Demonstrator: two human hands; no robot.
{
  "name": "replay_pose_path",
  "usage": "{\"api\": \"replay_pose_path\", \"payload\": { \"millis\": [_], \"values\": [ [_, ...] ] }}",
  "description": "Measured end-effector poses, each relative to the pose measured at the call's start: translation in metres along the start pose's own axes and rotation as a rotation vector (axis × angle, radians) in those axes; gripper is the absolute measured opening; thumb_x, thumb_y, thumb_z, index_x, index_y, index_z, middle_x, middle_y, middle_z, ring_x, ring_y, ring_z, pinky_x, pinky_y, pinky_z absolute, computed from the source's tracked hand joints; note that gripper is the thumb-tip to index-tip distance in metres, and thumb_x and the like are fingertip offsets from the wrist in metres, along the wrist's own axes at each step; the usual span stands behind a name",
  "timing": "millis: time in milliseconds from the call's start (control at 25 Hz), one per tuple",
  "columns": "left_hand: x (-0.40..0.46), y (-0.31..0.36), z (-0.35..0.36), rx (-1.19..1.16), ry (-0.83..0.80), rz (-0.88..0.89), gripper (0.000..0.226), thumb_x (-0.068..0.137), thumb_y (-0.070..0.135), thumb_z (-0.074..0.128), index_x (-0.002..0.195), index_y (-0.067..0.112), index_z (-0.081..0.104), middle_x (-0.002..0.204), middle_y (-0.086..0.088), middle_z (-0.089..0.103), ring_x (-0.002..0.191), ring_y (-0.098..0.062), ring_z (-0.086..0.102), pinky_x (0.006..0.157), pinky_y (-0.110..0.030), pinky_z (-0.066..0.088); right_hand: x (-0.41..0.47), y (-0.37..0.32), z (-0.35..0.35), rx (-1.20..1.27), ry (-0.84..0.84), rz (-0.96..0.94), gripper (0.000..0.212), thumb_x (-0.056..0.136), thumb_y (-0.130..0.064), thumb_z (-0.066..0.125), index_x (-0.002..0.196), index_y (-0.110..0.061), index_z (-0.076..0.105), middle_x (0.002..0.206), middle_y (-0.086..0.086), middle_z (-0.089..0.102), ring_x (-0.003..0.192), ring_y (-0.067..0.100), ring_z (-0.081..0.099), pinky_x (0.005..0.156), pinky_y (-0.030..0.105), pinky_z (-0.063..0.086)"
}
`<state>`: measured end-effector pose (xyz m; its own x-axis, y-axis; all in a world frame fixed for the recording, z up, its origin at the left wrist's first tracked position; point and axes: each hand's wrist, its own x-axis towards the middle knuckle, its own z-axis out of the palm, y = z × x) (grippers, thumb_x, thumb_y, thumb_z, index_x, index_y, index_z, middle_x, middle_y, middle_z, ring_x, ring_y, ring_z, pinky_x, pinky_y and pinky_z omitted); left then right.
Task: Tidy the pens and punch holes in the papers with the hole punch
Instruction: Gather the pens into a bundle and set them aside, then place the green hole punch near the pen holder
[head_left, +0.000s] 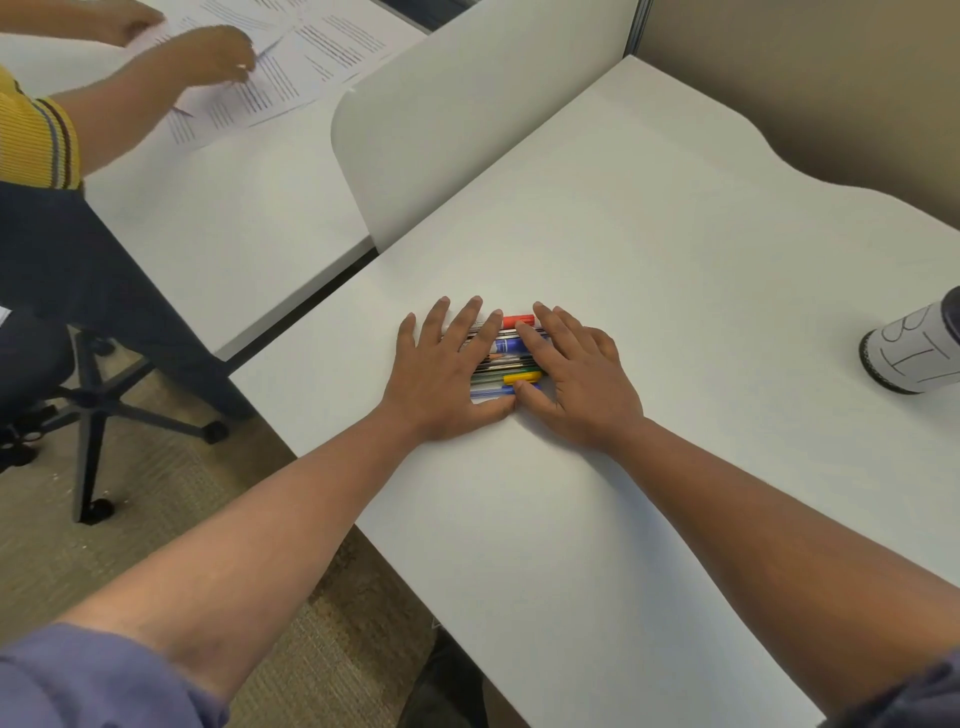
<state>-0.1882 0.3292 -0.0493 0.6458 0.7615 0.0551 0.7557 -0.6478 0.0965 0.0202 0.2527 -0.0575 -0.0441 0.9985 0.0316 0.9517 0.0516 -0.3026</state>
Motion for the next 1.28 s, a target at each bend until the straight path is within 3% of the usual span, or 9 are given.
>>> {"api": "replay_pose_path", "payload": {
  "millis": [160, 440, 640, 760, 960, 1040, 1120, 1280],
  "values": [
    [-0.001, 0.007, -0.009, 0.079, 0.074, 0.058, 0.097, 0.080, 0.088, 0.031, 0.158, 0.031, 0.027, 0.166, -0.003, 0.028, 0.152, -0.037, 0.021, 0.116, -0.070, 0.006, -0.014, -0.009, -0.005, 0.132, 0.053, 0.085, 0.071, 0.097, -0.060, 0.037, 0.160, -0.037, 0.014, 0.171, -0.005, 0.005, 0.157, 0.017, 0.004, 0.119, 0.045, 0.016],
    [-0.004, 0.092, -0.036, -0.002, 0.180, 0.253, 0.081, 0.085, 0.068, 0.047, 0.152, 0.023, 0.042, 0.161, -0.004, 0.038, 0.152, -0.034, 0.025, 0.121, -0.058, 0.014, -0.104, -0.001, -0.051, 0.171, 0.144, 0.231, 0.070, 0.101, -0.056, 0.033, 0.161, -0.030, 0.010, 0.172, -0.004, 0.001, 0.157, 0.014, -0.003, 0.122, 0.043, 0.010],
    [-0.015, 0.200, -0.044, -0.113, 0.066, 0.403, 0.079, 0.089, 0.066, 0.046, 0.154, 0.022, 0.038, 0.162, -0.005, 0.037, 0.152, -0.030, 0.025, 0.120, -0.048, 0.024, -0.211, 0.031, -0.096, 0.112, 0.174, 0.380, 0.069, 0.101, -0.053, 0.033, 0.161, -0.024, 0.016, 0.171, -0.001, 0.010, 0.157, 0.017, -0.001, 0.121, 0.038, 0.005],
    [-0.030, 0.265, -0.040, -0.200, 0.030, 0.472, 0.079, 0.089, 0.065, 0.047, 0.153, 0.020, 0.041, 0.159, -0.007, 0.042, 0.149, -0.031, 0.033, 0.117, -0.048, 0.033, -0.280, 0.052, -0.113, 0.107, 0.172, 0.484, 0.065, 0.101, -0.050, 0.034, 0.160, -0.023, 0.025, 0.169, -0.002, 0.020, 0.157, 0.018, 0.004, 0.122, 0.041, 0.010],
    [-0.069, 0.363, -0.029, -0.317, -0.111, 0.560, 0.080, 0.088, 0.066, 0.047, 0.152, 0.019, 0.043, 0.157, -0.004, 0.045, 0.146, -0.025, 0.038, 0.117, -0.042, 0.035, -0.390, 0.086, -0.126, 0.194, 0.179, 0.689, 0.062, 0.098, -0.043, 0.037, 0.157, -0.025, 0.032, 0.165, -0.004, 0.030, 0.156, 0.016, 0.013, 0.120, 0.040, 0.012],
    [-0.084, 0.388, -0.024, -0.355, -0.166, 0.559, 0.079, 0.086, 0.069, 0.048, 0.148, 0.019, 0.047, 0.152, 0.000, 0.051, 0.141, -0.021, 0.045, 0.114, -0.037, 0.038, -0.421, 0.094, -0.128, 0.256, 0.187, 0.750, 0.061, 0.095, -0.037, 0.043, 0.153, -0.023, 0.038, 0.162, -0.002, 0.036, 0.153, 0.017, 0.022, 0.120, 0.041, 0.018],
    [-0.101, 0.407, -0.017, -0.410, -0.262, 0.496, 0.079, 0.081, 0.072, 0.052, 0.143, 0.023, 0.051, 0.147, 0.006, 0.053, 0.136, -0.016, 0.047, 0.108, -0.032, 0.040, -0.446, 0.100, -0.125, 0.324, 0.211, 0.783, 0.058, 0.095, -0.027, 0.054, 0.151, -0.018, 0.042, 0.159, 0.001, 0.041, 0.148, 0.019, 0.032, 0.119, 0.034, 0.025],
    [-0.127, 0.427, -0.005, -0.602, -0.386, 0.249, 0.081, 0.069, 0.075, 0.068, 0.133, 0.025, 0.056, 0.132, 0.011, 0.058, 0.126, -0.012, 0.048, 0.097, -0.023, 0.039, -0.470, 0.104, -0.113, 0.455, 0.214, 0.838, 0.064, 0.094, -0.017, 0.061, 0.153, -0.012, 0.037, 0.159, 0.006, 0.039, 0.146, 0.021, 0.035, 0.113, 0.018, 0.019]
  ]
}}
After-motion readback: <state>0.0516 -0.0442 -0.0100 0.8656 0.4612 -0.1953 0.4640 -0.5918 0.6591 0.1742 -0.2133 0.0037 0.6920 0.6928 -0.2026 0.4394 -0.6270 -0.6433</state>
